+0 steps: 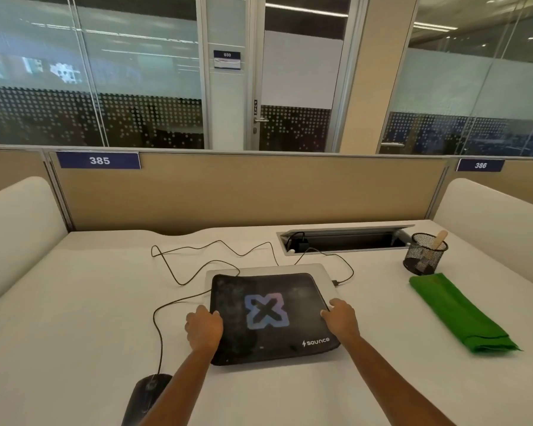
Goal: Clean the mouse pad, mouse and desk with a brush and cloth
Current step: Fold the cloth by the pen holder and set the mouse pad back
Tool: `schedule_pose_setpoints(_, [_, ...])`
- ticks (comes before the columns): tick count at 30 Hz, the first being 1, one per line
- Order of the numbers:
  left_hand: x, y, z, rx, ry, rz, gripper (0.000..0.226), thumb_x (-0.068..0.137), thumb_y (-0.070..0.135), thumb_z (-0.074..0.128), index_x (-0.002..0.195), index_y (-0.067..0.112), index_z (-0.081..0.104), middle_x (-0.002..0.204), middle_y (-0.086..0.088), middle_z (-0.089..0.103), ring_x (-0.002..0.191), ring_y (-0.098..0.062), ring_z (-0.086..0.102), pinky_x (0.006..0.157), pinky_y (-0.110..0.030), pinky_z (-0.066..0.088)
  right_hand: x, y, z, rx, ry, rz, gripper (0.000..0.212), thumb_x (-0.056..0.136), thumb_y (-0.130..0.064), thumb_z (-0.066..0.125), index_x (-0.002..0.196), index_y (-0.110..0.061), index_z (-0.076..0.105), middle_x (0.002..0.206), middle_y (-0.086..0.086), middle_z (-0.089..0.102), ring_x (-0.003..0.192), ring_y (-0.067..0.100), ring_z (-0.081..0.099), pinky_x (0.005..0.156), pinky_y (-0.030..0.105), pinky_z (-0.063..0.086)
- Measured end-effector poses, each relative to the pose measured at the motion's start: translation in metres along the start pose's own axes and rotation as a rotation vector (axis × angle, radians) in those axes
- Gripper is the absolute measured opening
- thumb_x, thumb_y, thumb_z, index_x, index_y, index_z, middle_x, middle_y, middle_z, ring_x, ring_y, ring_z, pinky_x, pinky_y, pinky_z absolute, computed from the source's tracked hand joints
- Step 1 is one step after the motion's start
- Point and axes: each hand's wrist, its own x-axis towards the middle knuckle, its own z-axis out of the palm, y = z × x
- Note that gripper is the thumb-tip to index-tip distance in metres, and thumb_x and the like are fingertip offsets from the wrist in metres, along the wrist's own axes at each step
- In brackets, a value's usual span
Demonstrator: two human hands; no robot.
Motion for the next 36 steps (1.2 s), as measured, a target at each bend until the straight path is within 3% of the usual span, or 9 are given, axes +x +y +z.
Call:
schedule_pose_setpoints(3, [0.005, -0.006, 0.000, -0.120, -0.026, 0.029, 0.023, 0.098, 0.012, 0.044, 0.096, -0.002, 0.062, 0.101, -0.022, 0.062, 0.094, -0.032, 0.059, 0.092, -0.037, 0.046, -0.001, 0.003, -0.003, 0.157, 0.023, 0.021, 0.034, 0.090, -0.007, 0.052, 0.123, 0.003, 0.054, 0.132, 0.017, 0.054, 0.122, 0.031, 0.050, 0.098, 0.029, 0.040])
schedule_pose_setpoints(5, [0.005, -0.008, 0.000, -0.160, -0.018, 0.052, 0.031, 0.097, 0.010, 0.044, 0.068, 0.008, 0.055, 0.078, -0.013, 0.058, 0.078, -0.025, 0.054, 0.079, -0.033, 0.045, -0.004, 0.004, -0.005, 0.222, 0.044, -0.003, 0.034, 0.090, -0.005, 0.052, 0.123, 0.001, 0.055, 0.129, 0.017, 0.057, 0.117, 0.031, 0.054, 0.093, 0.028, 0.042])
schedule_pose_setpoints(7, [0.002, -0.010, -0.001, -0.195, 0.000, 0.054, 0.035, 0.097, 0.009, 0.045, 0.062, 0.010, 0.050, 0.069, -0.009, 0.053, 0.073, -0.023, 0.051, 0.072, -0.029, 0.040, -0.009, 0.005, -0.007, 0.274, 0.066, -0.036, 0.031, 0.091, -0.005, 0.052, 0.121, 0.000, 0.057, 0.123, 0.018, 0.061, 0.111, 0.032, 0.058, 0.084, 0.025, 0.043])
schedule_pose_setpoints(11, [-0.014, -0.008, -0.002, -0.261, 0.030, 0.056, 0.021, 0.097, 0.010, 0.046, 0.094, -0.002, 0.063, 0.095, -0.021, 0.064, 0.080, -0.024, 0.053, 0.081, -0.032, 0.044, -0.021, 0.010, -0.015, 0.373, 0.100, -0.059, 0.028, 0.091, -0.006, 0.053, 0.117, 0.000, 0.059, 0.115, 0.019, 0.065, 0.102, 0.033, 0.061, 0.074, 0.024, 0.044])
schedule_pose_setpoints(15, [-0.040, -0.007, 0.000, -0.357, 0.079, 0.065, 0.025, 0.097, 0.009, 0.044, 0.111, -0.007, 0.058, 0.109, -0.023, 0.062, 0.098, -0.036, 0.059, 0.090, -0.036, 0.046, -0.038, 0.021, -0.025, 0.440, 0.085, -0.060, 0.028, 0.090, -0.006, 0.052, 0.116, -0.001, 0.061, 0.115, 0.017, 0.064, 0.100, 0.032, 0.061, 0.061, 0.021, 0.046])
schedule_pose_setpoints(20, [-0.080, -0.013, 0.004, -0.390, 0.135, 0.063, 0.025, 0.098, 0.009, 0.043, 0.113, -0.006, 0.057, 0.111, -0.023, 0.062, 0.102, -0.037, 0.058, 0.092, -0.038, 0.046, -0.063, 0.044, -0.037, 0.511, 0.069, -0.036, 0.025, 0.087, -0.003, 0.054, 0.108, 0.000, 0.065, 0.108, 0.017, 0.067, 0.095, 0.031, 0.062, 0.070, 0.026, 0.046])
schedule_pose_setpoints(24, [-0.114, -0.026, 0.006, -0.383, 0.177, 0.046, 0.025, 0.098, 0.010, 0.043, 0.113, -0.005, 0.057, 0.111, -0.022, 0.062, 0.102, -0.035, 0.059, 0.093, -0.038, 0.046, -0.087, 0.065, -0.043, 0.535, 0.043, -0.015, 0.021, 0.085, -0.004, 0.056, 0.102, 0.000, 0.067, 0.103, 0.016, 0.068, 0.086, 0.027, 0.060, 0.065, 0.025, 0.045])
schedule_pose_setpoints(36, [-0.193, -0.076, 0.011, -0.291, 0.173, -0.026, 0.027, 0.098, 0.009, 0.043, 0.116, -0.006, 0.057, 0.116, -0.023, 0.061, 0.107, -0.037, 0.056, 0.097, -0.039, 0.044, -0.146, 0.112, -0.046, 0.517, -0.041, 0.012, 0.020, 0.082, -0.002, 0.057, 0.098, -0.001, 0.069, 0.101, 0.016, 0.069, 0.085, 0.024, 0.059, 0.074, 0.028, 0.044])
